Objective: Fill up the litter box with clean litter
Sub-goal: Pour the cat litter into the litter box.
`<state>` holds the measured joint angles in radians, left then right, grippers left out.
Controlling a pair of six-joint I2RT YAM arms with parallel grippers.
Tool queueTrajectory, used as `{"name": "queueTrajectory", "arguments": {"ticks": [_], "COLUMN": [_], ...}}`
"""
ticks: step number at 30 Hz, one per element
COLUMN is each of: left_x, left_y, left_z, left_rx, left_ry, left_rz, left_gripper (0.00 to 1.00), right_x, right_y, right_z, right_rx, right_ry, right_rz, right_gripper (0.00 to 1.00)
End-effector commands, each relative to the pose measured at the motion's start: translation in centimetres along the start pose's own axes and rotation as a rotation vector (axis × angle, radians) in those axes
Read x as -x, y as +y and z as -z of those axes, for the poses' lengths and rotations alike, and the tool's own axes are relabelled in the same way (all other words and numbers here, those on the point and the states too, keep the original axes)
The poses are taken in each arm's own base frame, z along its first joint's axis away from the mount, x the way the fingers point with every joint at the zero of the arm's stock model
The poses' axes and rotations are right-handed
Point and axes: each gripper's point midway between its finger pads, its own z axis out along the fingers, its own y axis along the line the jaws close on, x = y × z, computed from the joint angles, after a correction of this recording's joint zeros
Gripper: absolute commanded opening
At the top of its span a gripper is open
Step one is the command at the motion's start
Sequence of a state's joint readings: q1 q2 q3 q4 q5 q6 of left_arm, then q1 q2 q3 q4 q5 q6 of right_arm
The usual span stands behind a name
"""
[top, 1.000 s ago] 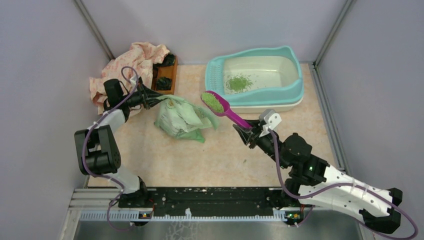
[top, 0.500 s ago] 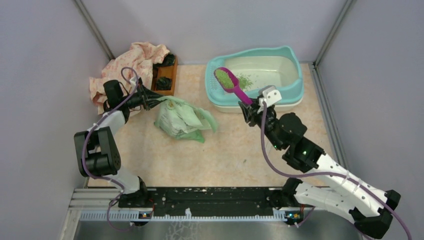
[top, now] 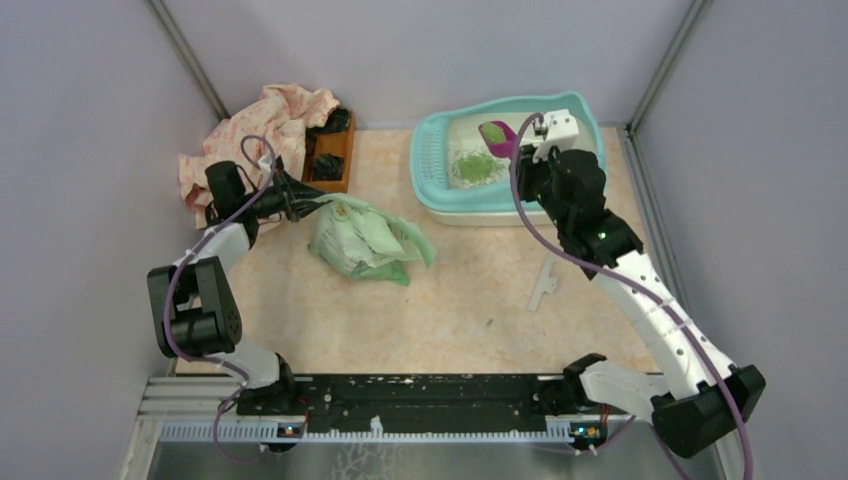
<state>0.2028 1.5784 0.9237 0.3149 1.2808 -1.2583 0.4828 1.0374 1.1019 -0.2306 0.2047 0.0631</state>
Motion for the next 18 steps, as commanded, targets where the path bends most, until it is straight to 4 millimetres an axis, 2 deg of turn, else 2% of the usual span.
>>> {"name": "queueTrajectory", "arguments": {"ticks": [1, 9, 18], "left_x": [-0.7, -1.7, -2.4], "left_y": [-1.3, -2.4, -3.2], "left_z": [0.6, 1.0, 1.4], "left_rx": [-0.014, 0.012, 0.037], "left_ry": [-0.010, -0.029, -0.050], "left_rz": [-0.088, -0.127, -0.155], "left_gripper": [0.06, 0.07, 0.08], "right_x": [2.8, -0.2, -0.6], "right_y": [-0.6, -2.2, -3.8], "right_z": [-0.6, -3.5, -6.3], "right_rx": [0.027, -0.017, -0.113], "right_ry": [0.034, 0.360, 0.539], "right_rz": [-0.046, 0.031, 0.099], "right_gripper": [0.00, 0.00, 0.00]}}
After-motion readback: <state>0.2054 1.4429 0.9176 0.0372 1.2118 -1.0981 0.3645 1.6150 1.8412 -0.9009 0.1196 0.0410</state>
